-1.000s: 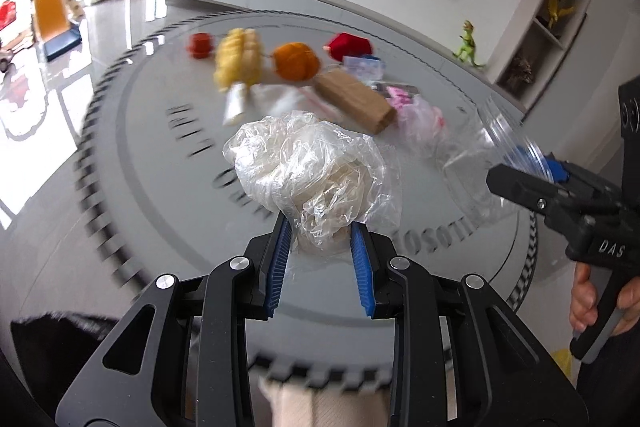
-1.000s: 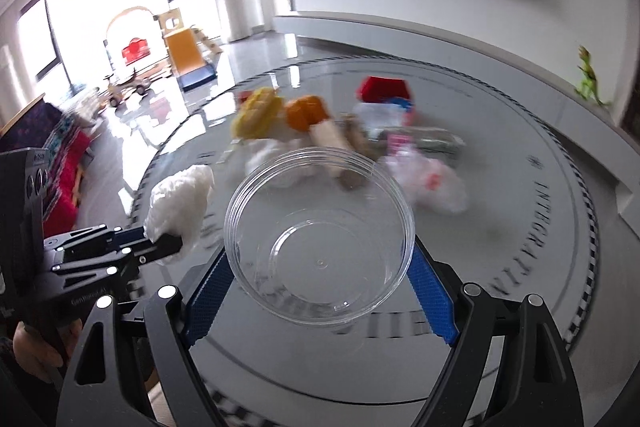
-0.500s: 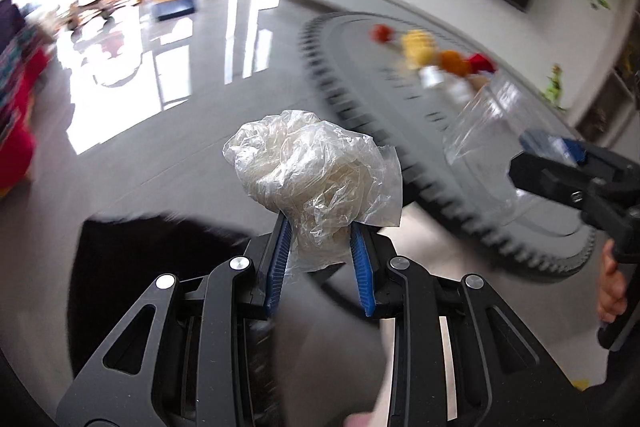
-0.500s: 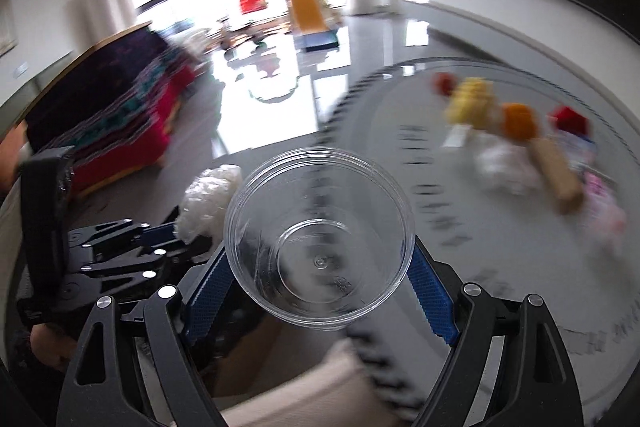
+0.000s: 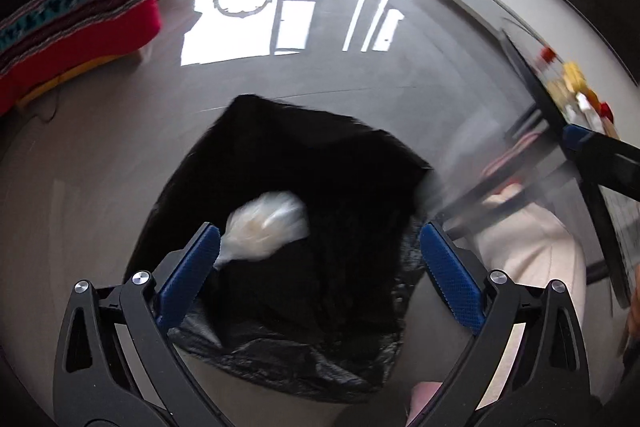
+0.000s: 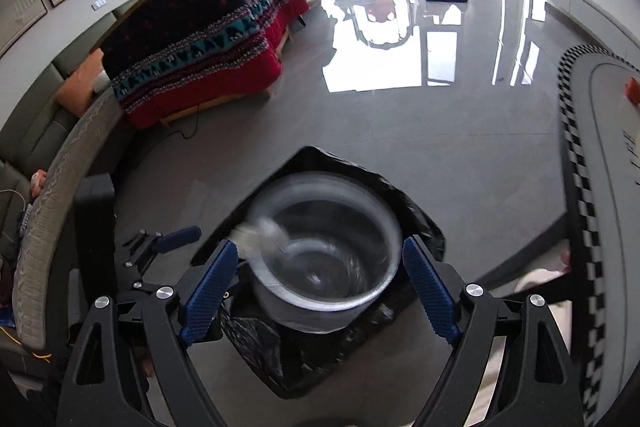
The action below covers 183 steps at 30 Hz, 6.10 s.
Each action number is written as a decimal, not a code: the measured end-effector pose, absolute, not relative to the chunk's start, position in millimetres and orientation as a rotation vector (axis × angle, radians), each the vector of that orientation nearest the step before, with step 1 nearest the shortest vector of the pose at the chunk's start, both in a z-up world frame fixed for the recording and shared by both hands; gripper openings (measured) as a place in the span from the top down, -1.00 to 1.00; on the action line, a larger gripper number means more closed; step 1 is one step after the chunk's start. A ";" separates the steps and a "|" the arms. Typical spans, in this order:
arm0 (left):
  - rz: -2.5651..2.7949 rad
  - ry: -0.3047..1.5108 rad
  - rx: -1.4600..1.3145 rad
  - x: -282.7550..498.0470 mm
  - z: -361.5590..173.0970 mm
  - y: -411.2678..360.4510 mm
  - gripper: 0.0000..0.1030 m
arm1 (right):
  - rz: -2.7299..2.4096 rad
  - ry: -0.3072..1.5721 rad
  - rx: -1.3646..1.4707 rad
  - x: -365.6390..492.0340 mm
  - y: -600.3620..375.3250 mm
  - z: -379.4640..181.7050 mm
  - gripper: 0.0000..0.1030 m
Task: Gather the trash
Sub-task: 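Carry the tissue bag to the black trash bag and open the left tool, then grasp the yellow sponge with the left tool while the right tool grasps the white cloth, then carry sponge and cloth to the trash bag and open both tools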
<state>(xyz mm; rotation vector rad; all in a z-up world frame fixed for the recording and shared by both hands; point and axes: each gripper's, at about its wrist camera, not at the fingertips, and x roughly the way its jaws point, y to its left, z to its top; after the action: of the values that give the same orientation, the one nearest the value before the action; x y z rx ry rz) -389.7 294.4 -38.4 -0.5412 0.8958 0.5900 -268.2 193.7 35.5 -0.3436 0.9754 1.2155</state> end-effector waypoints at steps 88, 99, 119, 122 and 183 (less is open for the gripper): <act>-0.038 0.917 -0.119 79.6 41.5 91.4 0.12 | 0.487 0.830 0.059 66.5 -88.5 76.6 0.65; -0.025 0.865 -0.148 -2.3 69.6 97.1 0.12 | 0.529 0.822 0.076 21.0 -83.1 93.4 0.65; 0.201 0.845 -0.268 -201.8 42.1 180.0 0.11 | 0.801 0.896 -0.005 -129.7 11.8 74.3 0.65; 0.259 0.853 -0.304 -232.5 31.2 197.4 0.11 | 0.855 0.920 -0.042 -149.6 36.0 65.4 0.65; 0.253 0.827 -0.224 -200.5 66.2 191.2 -0.88 | 0.796 0.940 -0.086 -89.1 39.1 75.9 -0.25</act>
<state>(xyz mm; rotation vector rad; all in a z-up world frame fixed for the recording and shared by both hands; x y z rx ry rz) -200.5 191.2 66.2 -0.2240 0.8274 0.2527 -89.1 39.1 75.9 -0.0862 0.9402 0.7964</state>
